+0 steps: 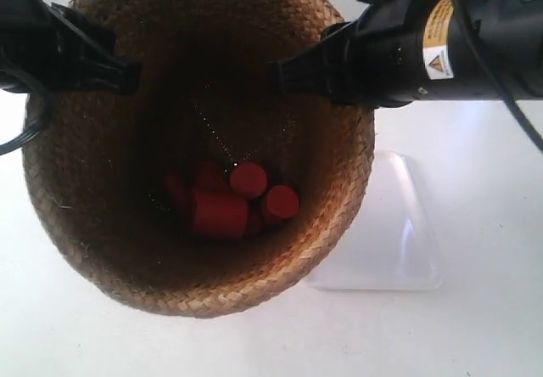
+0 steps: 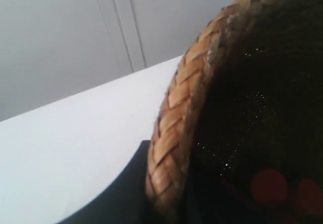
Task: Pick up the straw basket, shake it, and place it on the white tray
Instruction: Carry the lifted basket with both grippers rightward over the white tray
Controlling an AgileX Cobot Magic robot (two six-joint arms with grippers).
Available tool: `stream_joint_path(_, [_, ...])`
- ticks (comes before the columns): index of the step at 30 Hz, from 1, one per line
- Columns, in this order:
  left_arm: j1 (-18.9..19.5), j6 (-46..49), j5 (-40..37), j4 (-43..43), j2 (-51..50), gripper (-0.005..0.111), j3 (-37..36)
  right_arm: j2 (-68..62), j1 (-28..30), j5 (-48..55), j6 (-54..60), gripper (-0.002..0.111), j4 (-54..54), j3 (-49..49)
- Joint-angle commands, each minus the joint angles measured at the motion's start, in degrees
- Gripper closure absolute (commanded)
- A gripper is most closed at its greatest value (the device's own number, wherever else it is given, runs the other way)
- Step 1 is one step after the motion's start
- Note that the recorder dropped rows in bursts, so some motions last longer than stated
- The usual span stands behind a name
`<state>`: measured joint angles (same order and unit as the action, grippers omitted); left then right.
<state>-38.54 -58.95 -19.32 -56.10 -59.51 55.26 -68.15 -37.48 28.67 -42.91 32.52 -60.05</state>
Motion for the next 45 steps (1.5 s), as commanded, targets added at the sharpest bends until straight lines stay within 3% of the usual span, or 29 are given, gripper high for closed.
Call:
stream_joint_path(1, [-9.2,2.5,-1.3,-3.5,11.9,0.107,2.9,13.0,-9.4,-1.2,2.1,0.108,-2.8,-2.6])
stream_joint_path(3, [-12.3,0.5,-3.5,-9.6,12.6,0.107,1.0,13.6,-11.1,-0.8,-4.5,0.108,8.6,-0.4])
stream_joint_path(5, [-11.2,-15.7,-10.5,-25.6,6.2,0.107,-2.6,7.6,-8.9,3.8,-23.6,0.108,27.1,4.1])
stream_joint_path(6, [-10.5,-21.9,-12.8,-29.6,3.4,0.107,-3.6,4.5,-7.8,6.5,-28.4,0.108,31.8,4.7])
stream_joint_path(11, [-10.2,-24.8,-5.9,-30.8,1.6,0.107,-3.2,4.0,-8.5,2.9,-21.7,0.108,24.2,4.0])
stream_joint_path(14, [-10.1,-25.0,-10.9,-30.9,1.6,0.107,-3.2,4.9,-8.5,4.7,-21.7,0.108,24.4,4.0])
stream_joint_path(24, [-10.2,-24.9,-12.7,-27.6,1.1,0.107,-3.0,3.3,-8.8,6.0,-19.5,0.108,22.9,3.5])
stream_joint_path(27, [-14.4,-13.5,-12.7,-20.1,6.5,0.107,0.3,9.2,-13.0,6.4,-13.5,0.108,12.2,-0.4])
stream_joint_path(30, [-21.9,-7.4,-13.5,-13.9,12.2,0.107,2.5,15.3,-19.7,3.2,-19.1,0.108,16.0,-1.5])
stream_joint_path(32, [-23.9,-10.5,-16.8,-19.8,10.7,0.107,-0.2,13.1,-20.7,7.8,-25.4,0.108,26.1,0.6])
stream_joint_path(33, [-23.4,-18.1,-20.7,-28.0,7.2,0.107,-2.3,8.8,-19.9,12.7,-32.7,0.108,35.7,3.4])
stream_joint_path(35, [-20.0,-30.5,-25.3,-39.9,0.2,0.107,-5.4,1.7,-16.8,16.5,-37.5,0.108,42.6,6.1])
stream_joint_path(37, [-18.5,-29.6,-22.9,-37.5,-3.7,0.107,-4.9,-1.6,-15.9,15.9,-36.6,0.108,37.1,5.2])
stream_joint_path(39, [-19.6,-25.7,-20.7,-34.0,-3.7,0.107,-4.3,-0.7,-16.5,12.0,-31.7,0.108,32.9,4.9])
stream_joint_path(45, [-19.7,-26.3,-24.1,-34.2,-2.3,0.107,-4.3,2.4,-16.7,13.8,-30.3,0.108,34.2,4.9])
